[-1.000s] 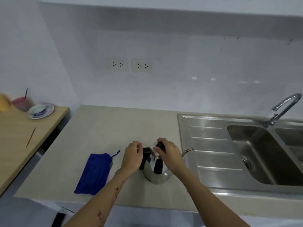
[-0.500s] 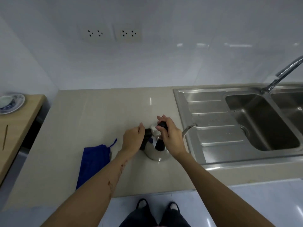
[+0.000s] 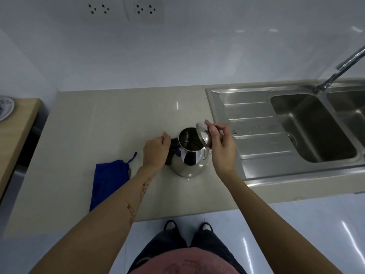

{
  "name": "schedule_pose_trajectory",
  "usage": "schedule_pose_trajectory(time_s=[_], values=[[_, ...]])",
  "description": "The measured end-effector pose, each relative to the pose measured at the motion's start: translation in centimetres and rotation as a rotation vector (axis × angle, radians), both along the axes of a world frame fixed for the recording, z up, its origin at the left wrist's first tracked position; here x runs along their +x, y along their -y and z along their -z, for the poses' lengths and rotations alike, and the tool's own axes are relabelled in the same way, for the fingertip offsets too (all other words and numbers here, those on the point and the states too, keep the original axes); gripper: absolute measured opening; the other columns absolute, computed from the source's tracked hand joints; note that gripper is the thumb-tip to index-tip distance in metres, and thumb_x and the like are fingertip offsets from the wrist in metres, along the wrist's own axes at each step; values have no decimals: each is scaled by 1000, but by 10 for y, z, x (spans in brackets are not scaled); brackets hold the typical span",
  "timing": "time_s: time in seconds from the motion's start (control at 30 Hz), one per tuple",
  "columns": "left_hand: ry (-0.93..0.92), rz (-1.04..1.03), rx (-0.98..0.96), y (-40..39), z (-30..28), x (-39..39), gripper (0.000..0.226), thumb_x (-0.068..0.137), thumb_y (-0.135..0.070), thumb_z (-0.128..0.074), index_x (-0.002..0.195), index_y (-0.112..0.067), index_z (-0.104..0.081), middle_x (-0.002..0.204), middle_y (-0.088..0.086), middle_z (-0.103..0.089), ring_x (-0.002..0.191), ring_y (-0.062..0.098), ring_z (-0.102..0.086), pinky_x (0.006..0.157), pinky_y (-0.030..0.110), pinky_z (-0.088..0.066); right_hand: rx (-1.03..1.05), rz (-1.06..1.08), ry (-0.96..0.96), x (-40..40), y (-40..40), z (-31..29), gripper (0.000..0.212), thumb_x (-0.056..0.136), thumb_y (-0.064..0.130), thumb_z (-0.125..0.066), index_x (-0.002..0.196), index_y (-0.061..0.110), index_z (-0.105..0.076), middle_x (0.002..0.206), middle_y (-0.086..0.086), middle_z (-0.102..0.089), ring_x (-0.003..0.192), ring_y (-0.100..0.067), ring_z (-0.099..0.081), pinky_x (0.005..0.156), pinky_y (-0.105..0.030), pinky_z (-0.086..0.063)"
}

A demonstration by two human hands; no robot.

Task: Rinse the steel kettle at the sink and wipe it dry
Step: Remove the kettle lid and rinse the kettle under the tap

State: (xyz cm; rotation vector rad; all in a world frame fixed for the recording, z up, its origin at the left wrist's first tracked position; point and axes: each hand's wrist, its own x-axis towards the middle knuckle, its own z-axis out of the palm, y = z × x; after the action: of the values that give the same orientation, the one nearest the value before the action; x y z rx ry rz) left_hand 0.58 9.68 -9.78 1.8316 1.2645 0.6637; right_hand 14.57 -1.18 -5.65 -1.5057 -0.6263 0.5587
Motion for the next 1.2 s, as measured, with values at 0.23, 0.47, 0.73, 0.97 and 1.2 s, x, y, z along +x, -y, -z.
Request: schedule_pose_trajectory(time_s=[0.23, 0.47, 0.73, 0.97, 1.2], values=[[-20, -63, -32, 2, 3, -4, 57, 104, -29, -35, 51, -11, -44, 48, 1, -40, 45, 13, -37, 39, 18, -27, -262, 67, 224, 19, 81, 64, 14, 94, 25, -61, 106, 24, -55, 115, 6, -68, 98, -11, -67, 77, -17, -54], [16, -82, -91, 5, 8, -8, 61, 103, -35, -38, 56, 1, -55, 51, 12, -48, 49, 21, -45, 47, 29, -34, -608, -164, 184, 17, 86, 125, 30, 89, 16, -68, 113, 11, -50, 112, -15, -63, 92, -28, -61, 67, -11, -48], [67, -85, -380, 9, -8, 1, 56, 97, -45, -48, 60, -5, -60, 42, 1, -54, 32, 8, -47, 34, 18, -37, -556, -217, 279, 35, 88, 116, 57, 90, 40, -66, 135, 18, -39, 143, -3, -52, 130, -21, -51, 102, -34, -44], [-35, -152, -188, 22, -47, 64, 60, 94, -54, -47, 57, -9, -62, 51, 5, -61, 43, 19, -54, 48, 26, -43, -441, 18, 345, 119, 94, 75, 49, 94, 48, -55, 132, 21, -41, 138, -3, -55, 127, -18, -52, 102, -33, -44], [4, -95, -92, 47, -81, 206, 65, 94, -57, -44, 53, -8, -60, 49, 4, -61, 41, 18, -54, 44, 24, -35, -342, 173, 357, 256, 108, 47, 40, 96, 49, -52, 126, 23, -48, 129, 3, -60, 120, -13, -57, 92, -27, -47]])
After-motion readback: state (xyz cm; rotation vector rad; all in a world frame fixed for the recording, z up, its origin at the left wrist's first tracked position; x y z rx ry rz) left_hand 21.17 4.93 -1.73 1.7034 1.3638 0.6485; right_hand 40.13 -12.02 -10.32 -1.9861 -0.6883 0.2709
